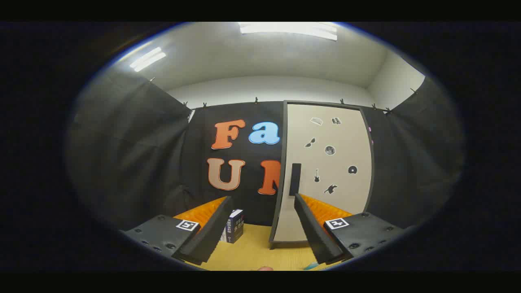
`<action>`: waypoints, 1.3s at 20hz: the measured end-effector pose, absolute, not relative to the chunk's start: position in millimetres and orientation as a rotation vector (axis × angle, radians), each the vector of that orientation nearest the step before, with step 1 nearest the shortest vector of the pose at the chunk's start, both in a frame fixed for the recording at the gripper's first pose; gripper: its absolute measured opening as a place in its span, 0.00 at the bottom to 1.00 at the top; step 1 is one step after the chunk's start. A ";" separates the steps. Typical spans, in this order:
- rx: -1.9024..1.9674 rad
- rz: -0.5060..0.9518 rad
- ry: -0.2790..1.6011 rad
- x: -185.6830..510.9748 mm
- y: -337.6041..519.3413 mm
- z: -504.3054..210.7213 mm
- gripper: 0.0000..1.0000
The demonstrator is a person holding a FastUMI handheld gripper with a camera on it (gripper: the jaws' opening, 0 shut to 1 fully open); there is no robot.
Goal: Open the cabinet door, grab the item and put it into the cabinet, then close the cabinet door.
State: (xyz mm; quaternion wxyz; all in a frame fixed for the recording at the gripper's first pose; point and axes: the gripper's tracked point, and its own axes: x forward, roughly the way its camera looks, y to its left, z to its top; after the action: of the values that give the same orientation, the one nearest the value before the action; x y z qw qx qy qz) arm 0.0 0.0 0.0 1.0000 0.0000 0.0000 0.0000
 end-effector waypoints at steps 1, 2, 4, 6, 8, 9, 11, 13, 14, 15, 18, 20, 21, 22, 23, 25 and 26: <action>0.000 -0.001 -0.002 -0.3 0.5 1.3 0.97; 0.000 -0.003 -0.006 -0.9 1.0 3.7 0.97; -0.001 -0.005 -0.011 -1.4 1.3 6.4 0.97; -0.003 -0.007 -0.015 -1.6 1.4 7.9 0.97; -0.006 -0.005 -0.020 -2.3 3.1 10.2 0.97; -0.007 -0.006 -0.020 -2.5 3.1 10.5 0.97; -0.004 -0.009 -0.019 -1.9 2.6 10.9 0.97; -0.003 -0.011 -0.019 -1.5 1.8 11.1 0.97; -0.003 -0.012 -0.019 -0.6 0.6 10.8 0.97; -0.002 -0.014 -0.017 -1.0 0.1 9.9 0.97; 0.005 -0.013 -0.007 0.8 1.5 7.0 0.97; 0.010 -0.011 -0.010 3.3 1.6 7.9 0.97; 0.012 -0.014 -0.012 7.2 0.6 9.1 0.97; 0.018 -0.027 -0.010 13.1 -3.4 10.4 0.97; 0.026 -0.048 -0.004 19.5 -10.2 10.6 0.97; 0.044 -0.095 0.001 38.4 -26.0 13.9 0.97; 0.049 -0.123 -0.004 49.9 -36.9 17.9 0.97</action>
State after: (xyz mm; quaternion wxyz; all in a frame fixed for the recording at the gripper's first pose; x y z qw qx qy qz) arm 49.9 -36.9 17.9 0.9978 0.0244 -0.0019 -0.0613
